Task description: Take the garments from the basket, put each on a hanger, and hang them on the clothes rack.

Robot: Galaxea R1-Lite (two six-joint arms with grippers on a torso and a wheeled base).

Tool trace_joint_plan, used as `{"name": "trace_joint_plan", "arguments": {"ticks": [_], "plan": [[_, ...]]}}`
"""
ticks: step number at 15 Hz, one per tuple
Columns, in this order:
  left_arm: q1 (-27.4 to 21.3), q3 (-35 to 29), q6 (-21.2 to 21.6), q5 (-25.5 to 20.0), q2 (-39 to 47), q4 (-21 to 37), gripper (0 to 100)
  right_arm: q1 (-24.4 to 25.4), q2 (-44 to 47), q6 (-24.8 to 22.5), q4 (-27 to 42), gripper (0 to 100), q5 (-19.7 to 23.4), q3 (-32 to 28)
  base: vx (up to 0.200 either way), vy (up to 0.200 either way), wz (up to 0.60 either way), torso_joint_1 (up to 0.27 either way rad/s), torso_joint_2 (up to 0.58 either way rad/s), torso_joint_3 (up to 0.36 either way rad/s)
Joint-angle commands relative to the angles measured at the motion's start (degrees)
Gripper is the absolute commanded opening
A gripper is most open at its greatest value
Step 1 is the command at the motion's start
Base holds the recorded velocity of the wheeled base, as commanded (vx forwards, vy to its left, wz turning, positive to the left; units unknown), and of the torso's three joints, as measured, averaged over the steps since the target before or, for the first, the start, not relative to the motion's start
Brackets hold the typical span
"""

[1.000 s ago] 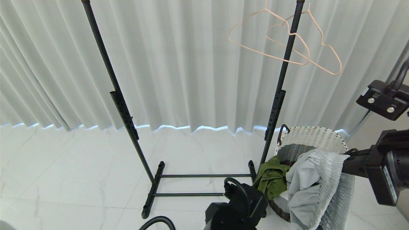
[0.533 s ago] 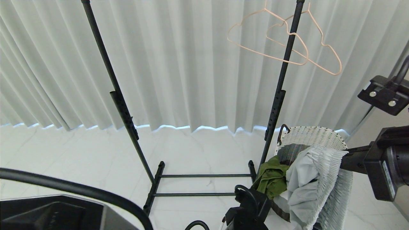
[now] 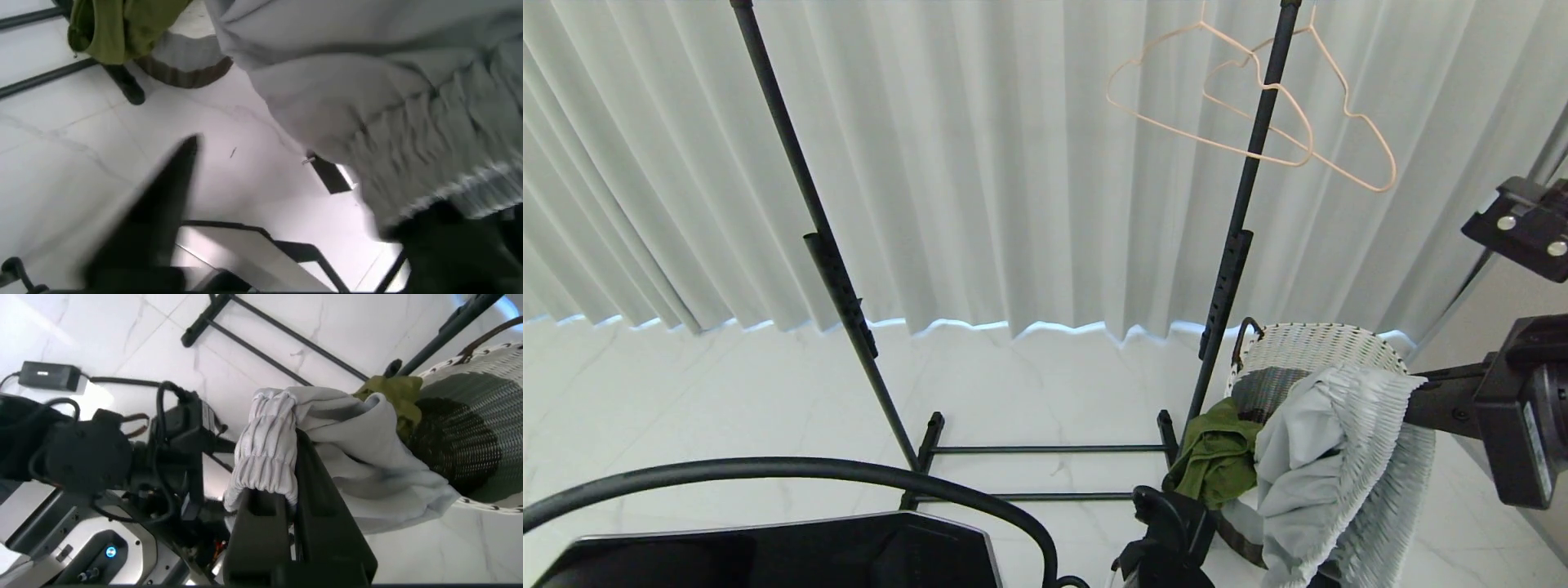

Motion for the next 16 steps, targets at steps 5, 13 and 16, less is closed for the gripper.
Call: {"name": "trace_joint_plan", "arguments": {"ticks": [5,13,16], "plan": [[-2.97,5.73,2.0,4.46,-1.95,-3.39,0,-1.4,-1.72,0.02,1.06,0,-0.43,-0.26,0.0,0.0,0.0,0.0,0.0,0.0],[-11.67,23.74,21.07,5.34,-29.11,-14.64,0,-1.31,-10.68,-0.51,4.49,0,0.01,4.13,0.0,0.0,0.0,0.0,0.0,0.0],[-11.41,24.01,24.67,5.42,-38.34,-8.75,0,-1.22,-10.59,-2.7,2.91,0,0.36,4.13,0.0,0.0,0.0,0.0,0.0,0.0]]}}
